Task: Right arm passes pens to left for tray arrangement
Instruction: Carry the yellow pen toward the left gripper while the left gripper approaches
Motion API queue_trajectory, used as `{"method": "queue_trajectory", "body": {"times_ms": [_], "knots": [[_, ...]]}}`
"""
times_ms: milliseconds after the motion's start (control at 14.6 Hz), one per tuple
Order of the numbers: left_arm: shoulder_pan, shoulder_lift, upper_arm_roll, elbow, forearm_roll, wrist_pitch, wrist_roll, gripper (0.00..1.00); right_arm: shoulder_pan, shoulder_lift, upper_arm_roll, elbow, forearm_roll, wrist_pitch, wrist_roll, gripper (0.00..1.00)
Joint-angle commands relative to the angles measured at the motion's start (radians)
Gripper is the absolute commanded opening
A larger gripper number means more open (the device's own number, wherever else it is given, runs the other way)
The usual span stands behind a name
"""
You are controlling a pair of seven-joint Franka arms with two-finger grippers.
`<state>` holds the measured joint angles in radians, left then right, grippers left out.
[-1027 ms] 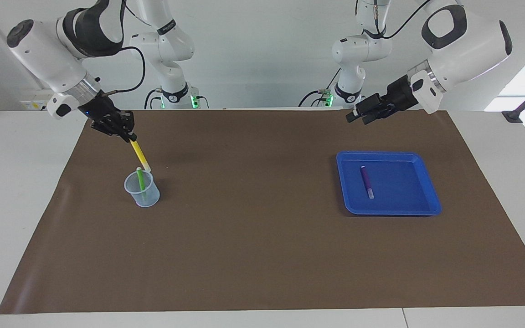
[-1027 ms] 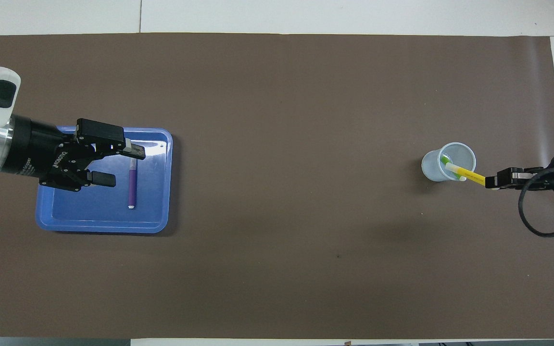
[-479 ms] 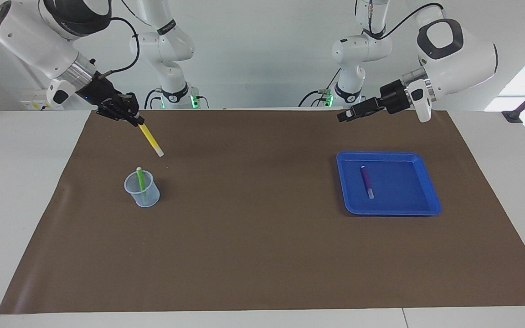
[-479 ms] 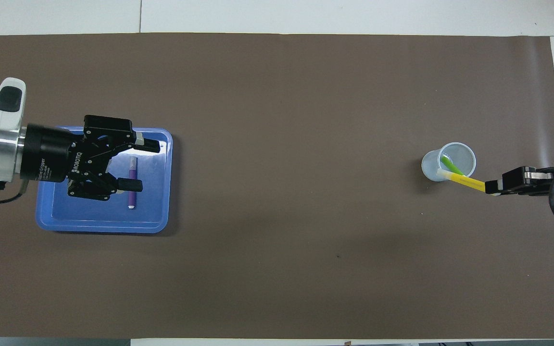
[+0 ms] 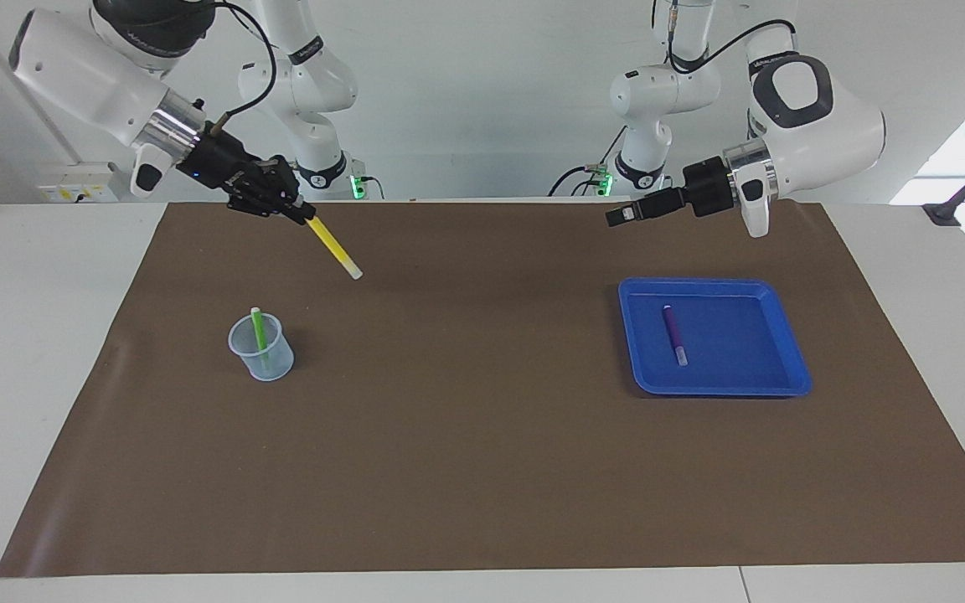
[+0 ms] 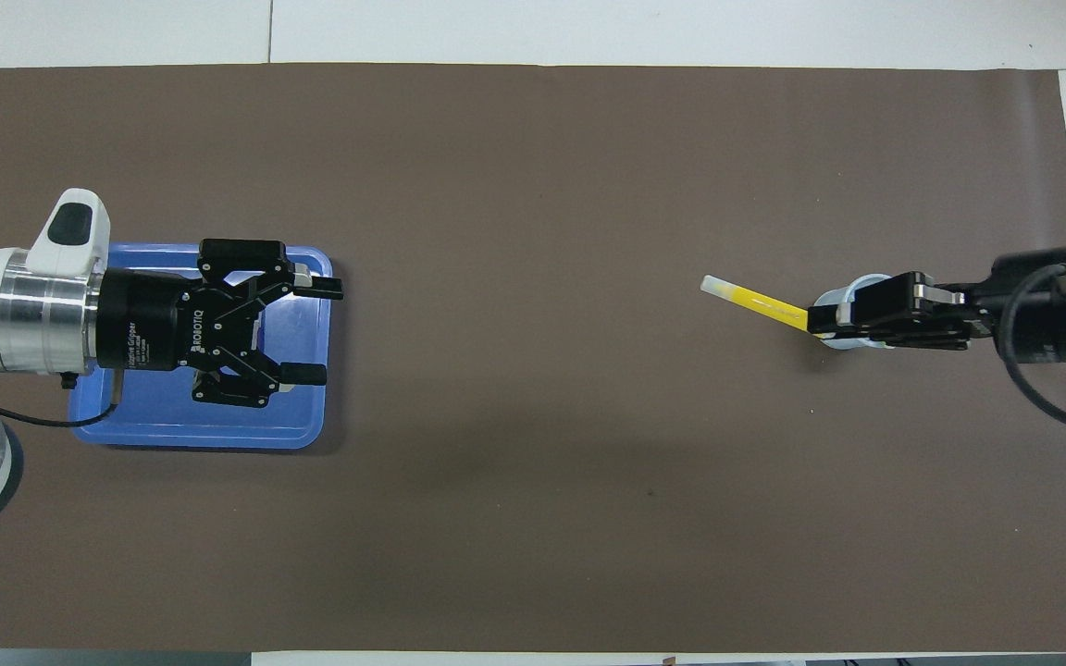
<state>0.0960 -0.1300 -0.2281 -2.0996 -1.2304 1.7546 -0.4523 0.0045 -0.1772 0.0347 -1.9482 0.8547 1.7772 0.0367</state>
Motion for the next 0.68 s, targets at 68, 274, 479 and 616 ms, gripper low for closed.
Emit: {"method": "queue_trajectory", "body": {"times_ms": [68, 274, 479, 616], "knots": [[-0.114, -0.04, 0.004, -0.072, -0.144, 0.126, -0.022, 1.0, -0.008, 0.015, 0.086, 0.0, 0.101, 0.057, 0.019, 0.0], [-0.186, -0.039, 0.004, -0.08, -0.176, 0.181, -0.022, 1.0, -0.008, 0.05, 0.141, 0.002, 0.174, 0.12, 0.017, 0.0], [-0.28, -0.046, 0.003, -0.118, -0.3, 0.322, -0.022, 1.0, -0.008, 0.09, 0.203, 0.006, 0.201, 0.195, 0.011, 0.0], [-0.346, -0.049, 0.003, -0.132, -0.398, 0.412, -0.029, 1.0, -0.003, 0.111, 0.229, 0.009, 0.207, 0.232, 0.008, 0.0]]}}
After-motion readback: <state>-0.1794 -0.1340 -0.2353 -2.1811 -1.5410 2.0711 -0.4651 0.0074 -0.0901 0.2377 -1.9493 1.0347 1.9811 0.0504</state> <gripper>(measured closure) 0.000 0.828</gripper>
